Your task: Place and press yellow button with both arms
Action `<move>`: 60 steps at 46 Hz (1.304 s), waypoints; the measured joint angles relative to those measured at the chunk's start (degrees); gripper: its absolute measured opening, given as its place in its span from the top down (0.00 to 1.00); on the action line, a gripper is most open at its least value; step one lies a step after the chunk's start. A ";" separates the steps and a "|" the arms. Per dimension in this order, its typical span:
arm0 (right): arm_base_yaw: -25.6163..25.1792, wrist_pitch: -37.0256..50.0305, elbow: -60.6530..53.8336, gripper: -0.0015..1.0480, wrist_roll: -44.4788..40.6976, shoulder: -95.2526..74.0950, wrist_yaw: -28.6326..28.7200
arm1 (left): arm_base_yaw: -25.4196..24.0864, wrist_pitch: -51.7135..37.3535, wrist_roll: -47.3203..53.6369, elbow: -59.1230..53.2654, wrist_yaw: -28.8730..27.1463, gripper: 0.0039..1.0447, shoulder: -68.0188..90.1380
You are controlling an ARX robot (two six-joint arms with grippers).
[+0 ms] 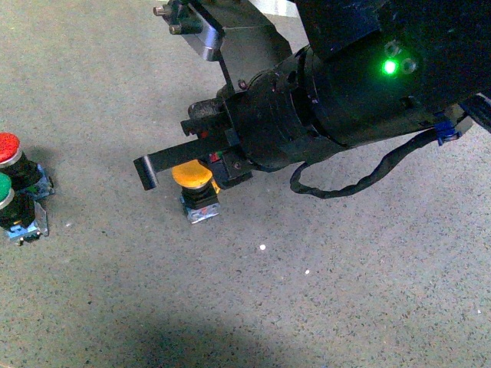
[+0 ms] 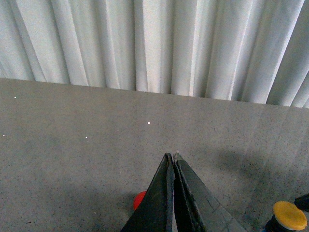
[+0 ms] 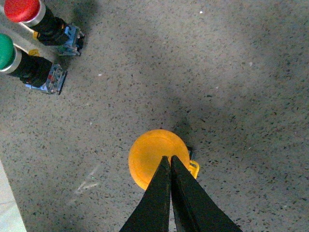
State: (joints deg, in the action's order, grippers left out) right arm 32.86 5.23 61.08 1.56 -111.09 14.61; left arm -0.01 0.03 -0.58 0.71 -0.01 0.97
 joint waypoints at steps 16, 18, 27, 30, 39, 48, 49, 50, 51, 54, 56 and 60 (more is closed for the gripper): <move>0.04 -1.60 1.25 0.99 0.81 -1.46 0.63 | 0.00 -0.02 0.00 0.00 -0.02 0.99 -0.02; 0.04 -2.12 1.62 0.99 0.81 -1.68 0.42 | 0.00 -0.02 -0.02 0.00 0.00 0.99 -0.02; 0.02 -4.37 2.97 0.99 0.81 -2.84 0.22 | 0.00 -0.02 0.00 0.00 -0.02 0.99 -0.02; 0.02 -4.96 3.28 0.99 0.52 -3.23 0.02 | 0.00 -0.02 0.00 0.00 0.00 0.99 -0.02; 0.02 -5.11 3.48 0.99 -0.15 -3.48 -0.20 | 0.00 -0.02 -0.02 0.00 0.00 0.99 -0.02; -0.22 -3.06 2.82 0.99 0.85 -2.32 0.46 | 0.00 -0.02 0.00 0.00 -0.02 0.99 -0.02; -0.31 -2.93 2.62 0.99 1.01 -1.92 0.46 | 0.00 -0.02 0.00 0.00 0.00 0.99 -0.02; -0.35 -2.91 2.54 0.99 1.11 -1.73 0.50 | 0.00 -0.02 0.00 0.00 0.00 0.99 -0.02; -0.50 -2.80 2.38 0.99 1.27 -1.22 0.48 | 0.00 -0.02 -0.02 0.00 0.00 0.99 -0.02; -0.98 -2.58 1.84 0.99 1.86 0.13 0.52 | 0.00 -0.02 -0.02 0.00 0.00 0.99 -0.02; -1.33 -2.47 1.53 0.99 2.21 1.14 0.74 | 0.00 -0.02 -0.02 0.00 -0.02 0.99 -0.02; -2.45 -1.68 0.94 0.99 3.19 4.13 1.25 | 0.00 -0.02 -0.02 0.00 0.00 0.99 -0.02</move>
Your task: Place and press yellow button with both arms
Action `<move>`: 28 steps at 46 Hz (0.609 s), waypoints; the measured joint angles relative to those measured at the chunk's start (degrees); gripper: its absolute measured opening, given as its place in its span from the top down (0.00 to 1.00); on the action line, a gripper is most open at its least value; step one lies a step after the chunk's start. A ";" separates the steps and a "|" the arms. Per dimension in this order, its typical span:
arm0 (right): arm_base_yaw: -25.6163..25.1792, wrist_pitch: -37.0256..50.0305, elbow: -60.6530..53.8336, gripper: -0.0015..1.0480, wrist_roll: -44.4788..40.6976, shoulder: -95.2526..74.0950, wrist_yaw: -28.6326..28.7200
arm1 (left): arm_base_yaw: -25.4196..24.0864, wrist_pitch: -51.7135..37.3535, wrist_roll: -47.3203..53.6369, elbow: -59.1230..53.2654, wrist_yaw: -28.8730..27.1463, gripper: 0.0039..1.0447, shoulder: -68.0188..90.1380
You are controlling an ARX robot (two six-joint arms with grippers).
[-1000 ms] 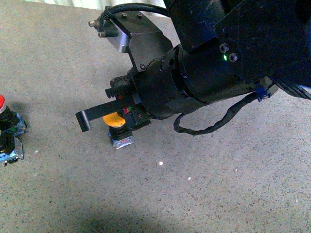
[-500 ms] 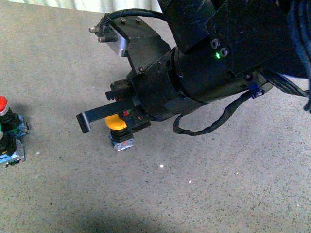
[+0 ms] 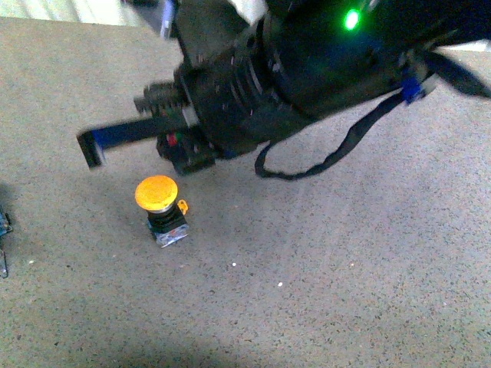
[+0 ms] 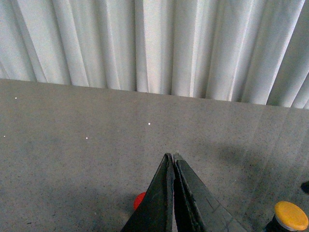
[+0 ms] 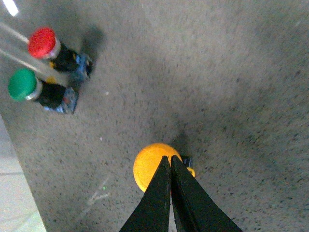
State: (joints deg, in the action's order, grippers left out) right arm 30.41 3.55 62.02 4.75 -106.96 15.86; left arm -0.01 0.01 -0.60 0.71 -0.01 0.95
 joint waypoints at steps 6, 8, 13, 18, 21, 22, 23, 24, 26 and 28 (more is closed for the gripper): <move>-3.13 2.10 -2.38 0.99 0.46 7.74 -0.07 | 0.00 0.00 0.00 0.00 -0.02 0.99 0.00; -4.57 3.45 -3.96 0.99 0.72 10.34 -0.39 | 0.00 0.00 0.00 0.00 0.00 0.99 0.00; -9.68 7.85 -10.25 0.86 3.34 16.24 -1.31 | 0.00 0.00 0.00 0.00 -0.02 0.99 0.00; -16.81 10.49 -17.14 0.64 5.44 21.64 -2.71 | 0.00 0.00 0.02 0.00 -0.02 0.99 0.00; -18.18 16.00 -20.48 0.59 4.74 22.60 -8.66 | 0.00 0.00 0.00 0.00 -0.02 0.99 0.00; -18.05 24.06 -23.28 0.64 2.89 22.71 -14.91 | 0.00 0.00 0.00 0.00 0.00 0.99 0.00; -18.05 29.09 -25.18 0.68 1.64 22.80 -18.23 | 0.00 0.02 0.02 0.00 0.17 0.99 0.00; -18.05 35.80 -28.13 0.73 0.11 23.10 -22.27 | 0.00 0.00 0.04 0.00 0.17 0.99 0.00; -18.51 44.17 -32.68 0.81 -1.55 24.24 -26.05 | 0.00 0.00 0.04 0.00 0.13 0.99 0.00; -19.56 49.27 -36.26 0.91 -2.60 26.32 -26.43 | 0.00 0.00 0.04 0.00 -0.09 0.99 0.00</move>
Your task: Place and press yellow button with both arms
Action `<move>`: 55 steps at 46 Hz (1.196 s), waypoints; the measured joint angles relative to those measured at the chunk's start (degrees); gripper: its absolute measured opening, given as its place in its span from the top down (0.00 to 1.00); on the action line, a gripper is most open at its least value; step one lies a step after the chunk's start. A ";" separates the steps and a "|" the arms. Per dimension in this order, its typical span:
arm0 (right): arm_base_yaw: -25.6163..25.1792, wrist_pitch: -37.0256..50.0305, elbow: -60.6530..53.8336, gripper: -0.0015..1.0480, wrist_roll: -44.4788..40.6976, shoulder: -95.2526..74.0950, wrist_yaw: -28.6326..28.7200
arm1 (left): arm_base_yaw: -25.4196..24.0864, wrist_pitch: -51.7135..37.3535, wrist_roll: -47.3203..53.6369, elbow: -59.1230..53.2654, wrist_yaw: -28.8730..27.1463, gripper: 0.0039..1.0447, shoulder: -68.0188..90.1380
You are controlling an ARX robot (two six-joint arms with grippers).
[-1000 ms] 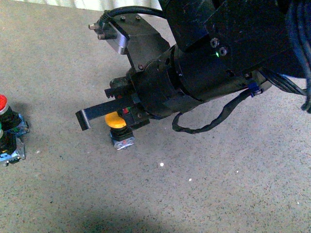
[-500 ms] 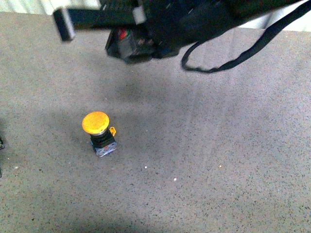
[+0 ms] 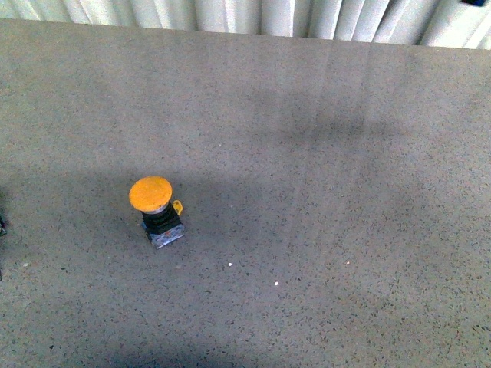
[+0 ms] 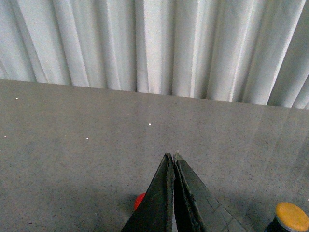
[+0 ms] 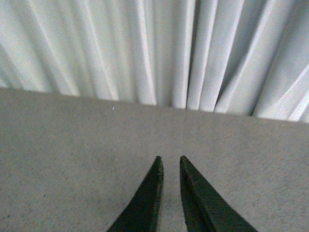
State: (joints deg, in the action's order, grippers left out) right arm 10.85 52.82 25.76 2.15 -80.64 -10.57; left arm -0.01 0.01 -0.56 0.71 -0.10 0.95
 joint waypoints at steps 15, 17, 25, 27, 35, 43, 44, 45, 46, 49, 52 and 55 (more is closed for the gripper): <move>-4.68 0.52 -14.25 0.99 -1.77 15.28 4.66 | 0.00 0.00 0.00 0.00 0.09 0.99 0.00; -5.14 -0.20 -15.45 0.99 -1.79 17.22 5.25 | 0.00 0.00 0.00 0.00 0.07 0.99 0.00; -8.76 -4.33 -19.54 0.99 -1.81 25.09 9.79 | 0.00 0.00 0.00 0.00 0.09 0.99 0.00; -10.01 -4.31 -20.61 0.99 -1.81 26.25 10.16 | 0.00 0.02 0.00 0.00 0.07 0.99 0.00; -10.67 -5.62 -24.06 0.99 -1.84 30.38 10.60 | 0.00 0.00 0.00 0.00 0.07 0.99 0.00; -10.78 -10.64 -24.61 0.99 -1.81 36.79 10.56 | 0.00 0.00 0.00 0.00 0.09 0.99 0.00; -10.78 -11.74 -24.63 0.99 -1.81 37.97 10.58 | 0.00 0.00 0.00 0.00 0.09 0.99 0.00; -10.78 -12.55 -24.63 0.99 -1.81 38.77 10.58 | 0.00 0.00 0.00 0.00 0.07 0.99 0.00; -10.78 -13.66 -24.65 0.99 -1.81 40.00 10.58 | 0.00 0.02 0.00 0.00 0.07 0.99 0.00; -10.78 -16.26 -24.68 0.99 -1.81 42.91 10.56 | 0.00 0.02 0.00 0.00 0.07 0.99 0.00; -10.78 -18.03 -24.68 0.99 -1.81 44.98 10.58 | 0.00 0.00 0.00 0.00 0.07 0.99 0.00; -10.78 -19.78 -24.68 0.99 -1.81 46.91 10.58 | 0.00 0.02 0.00 0.00 0.07 0.99 0.00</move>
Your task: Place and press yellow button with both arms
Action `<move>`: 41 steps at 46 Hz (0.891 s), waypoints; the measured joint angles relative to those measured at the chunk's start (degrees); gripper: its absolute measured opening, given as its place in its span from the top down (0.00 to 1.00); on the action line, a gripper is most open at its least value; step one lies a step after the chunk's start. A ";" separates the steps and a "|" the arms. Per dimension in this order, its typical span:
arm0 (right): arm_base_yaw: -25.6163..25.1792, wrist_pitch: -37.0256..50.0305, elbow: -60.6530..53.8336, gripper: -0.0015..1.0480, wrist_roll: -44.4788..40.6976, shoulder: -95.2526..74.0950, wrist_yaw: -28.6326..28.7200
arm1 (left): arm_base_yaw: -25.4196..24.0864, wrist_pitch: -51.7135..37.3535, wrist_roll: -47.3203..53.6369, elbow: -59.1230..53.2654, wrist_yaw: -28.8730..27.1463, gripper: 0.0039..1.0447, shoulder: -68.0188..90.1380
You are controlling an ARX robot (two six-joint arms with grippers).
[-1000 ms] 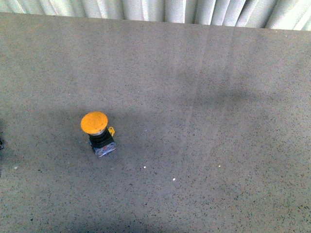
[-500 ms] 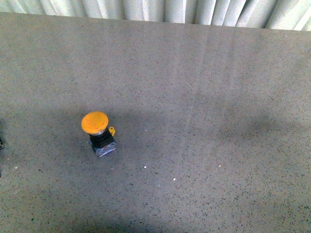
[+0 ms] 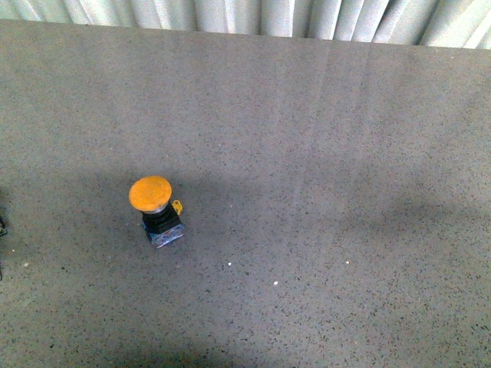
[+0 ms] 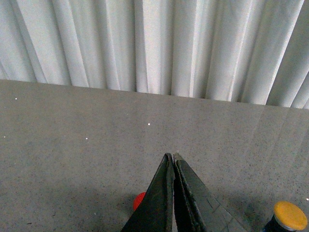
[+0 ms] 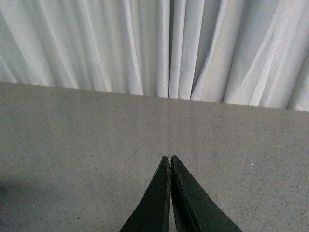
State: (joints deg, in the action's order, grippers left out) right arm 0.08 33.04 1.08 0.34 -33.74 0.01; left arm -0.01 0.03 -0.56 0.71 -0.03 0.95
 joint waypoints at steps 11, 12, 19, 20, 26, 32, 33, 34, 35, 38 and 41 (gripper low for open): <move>0.00 -5.42 -0.02 0.99 0.00 5.81 0.00 | 0.00 -0.02 0.00 0.00 0.00 0.99 0.00; 0.00 -6.03 -0.04 0.99 0.00 6.45 -0.02 | 0.00 -0.02 0.00 0.00 0.00 0.99 0.00; 0.00 -10.05 -0.04 0.99 -0.02 10.71 0.00 | 0.00 -0.02 0.00 0.00 0.00 0.99 0.00; 0.00 -10.82 -0.04 0.99 0.00 11.47 -0.02 | 0.00 -0.02 0.00 0.00 0.00 0.99 0.00; 0.00 -14.23 -0.04 0.99 0.00 15.02 -0.02 | 0.00 -0.02 0.00 0.00 0.00 0.99 0.00; 0.00 -17.27 -0.04 0.99 0.00 18.03 -0.02 | 0.00 -0.02 0.00 0.00 0.00 0.99 0.00; 0.00 -17.62 -0.04 0.99 0.00 18.38 -0.02 | 0.00 -0.02 0.00 0.00 0.00 0.99 0.00; 0.00 -17.94 -0.04 0.99 0.00 18.71 0.00 | 0.00 -0.02 0.00 0.00 0.00 0.99 0.00; 0.00 -18.12 -0.04 0.99 0.00 18.91 -0.02 | 0.00 -0.02 0.00 0.00 0.00 0.99 0.00; 0.00 -18.95 -0.04 0.99 0.00 19.76 -0.02 | 0.00 -0.02 0.00 0.00 0.02 0.99 0.00; 0.00 -19.93 -0.04 0.99 0.00 20.70 -0.02 | 0.00 -0.02 0.00 0.00 0.00 0.99 0.00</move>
State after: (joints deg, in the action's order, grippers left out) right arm 0.08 13.10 1.04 0.34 -13.04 -0.01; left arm -0.01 0.01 -0.56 0.71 -0.03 0.95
